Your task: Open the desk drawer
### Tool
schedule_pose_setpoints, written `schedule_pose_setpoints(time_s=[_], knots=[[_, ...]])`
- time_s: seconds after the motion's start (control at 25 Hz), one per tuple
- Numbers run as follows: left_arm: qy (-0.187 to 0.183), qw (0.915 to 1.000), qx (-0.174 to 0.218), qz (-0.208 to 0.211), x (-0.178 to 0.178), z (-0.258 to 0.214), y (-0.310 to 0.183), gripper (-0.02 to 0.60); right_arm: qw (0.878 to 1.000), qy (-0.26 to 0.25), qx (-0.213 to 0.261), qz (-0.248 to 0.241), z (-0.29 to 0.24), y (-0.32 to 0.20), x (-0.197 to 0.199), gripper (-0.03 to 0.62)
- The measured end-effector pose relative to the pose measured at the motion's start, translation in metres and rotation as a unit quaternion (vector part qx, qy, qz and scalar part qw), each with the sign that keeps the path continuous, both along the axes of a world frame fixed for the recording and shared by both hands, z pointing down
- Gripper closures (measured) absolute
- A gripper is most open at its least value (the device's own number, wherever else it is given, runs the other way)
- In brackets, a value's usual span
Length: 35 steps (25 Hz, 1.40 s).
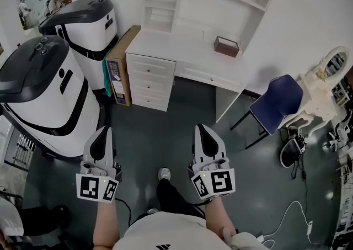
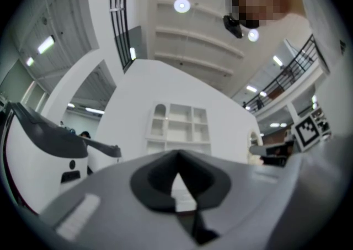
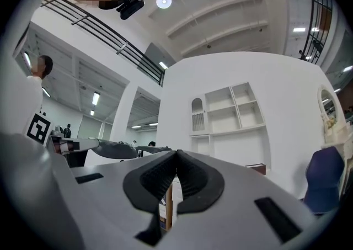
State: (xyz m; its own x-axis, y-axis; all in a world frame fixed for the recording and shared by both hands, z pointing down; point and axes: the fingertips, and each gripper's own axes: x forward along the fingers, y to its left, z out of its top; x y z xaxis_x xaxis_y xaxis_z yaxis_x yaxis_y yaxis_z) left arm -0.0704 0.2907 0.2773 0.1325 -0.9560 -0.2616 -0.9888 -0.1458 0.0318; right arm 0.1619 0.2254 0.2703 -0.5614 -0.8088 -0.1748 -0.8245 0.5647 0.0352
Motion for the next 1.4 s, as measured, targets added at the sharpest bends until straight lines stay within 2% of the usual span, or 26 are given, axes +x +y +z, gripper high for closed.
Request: schedule_pose_setpoints(time_s=[0.28, 0.72, 1.16, 1.4], knots=[[-0.007, 0.9997, 0.008, -0.021, -0.018, -0.016, -0.082, 0.578, 1.0, -0.008, 0.009, -0.025, -0.014, -0.092, -0.024, 0.592], [-0.012, 0.9994, 0.012, -0.03, -0.011, -0.028, -0.208, 0.578, 0.999, -0.014, 0.006, -0.046, -0.02, -0.222, -0.024, 0.592], [-0.023, 0.9995, -0.008, -0.02, 0.008, -0.017, -0.27, 0.578, 0.998, -0.026, -0.012, -0.053, -0.005, -0.283, -0.015, 0.592], [-0.029, 0.9994, -0.011, -0.013, 0.004, -0.02, -0.296, 0.579, 0.999, -0.031, -0.013, -0.043, -0.006, -0.304, -0.016, 0.592]])
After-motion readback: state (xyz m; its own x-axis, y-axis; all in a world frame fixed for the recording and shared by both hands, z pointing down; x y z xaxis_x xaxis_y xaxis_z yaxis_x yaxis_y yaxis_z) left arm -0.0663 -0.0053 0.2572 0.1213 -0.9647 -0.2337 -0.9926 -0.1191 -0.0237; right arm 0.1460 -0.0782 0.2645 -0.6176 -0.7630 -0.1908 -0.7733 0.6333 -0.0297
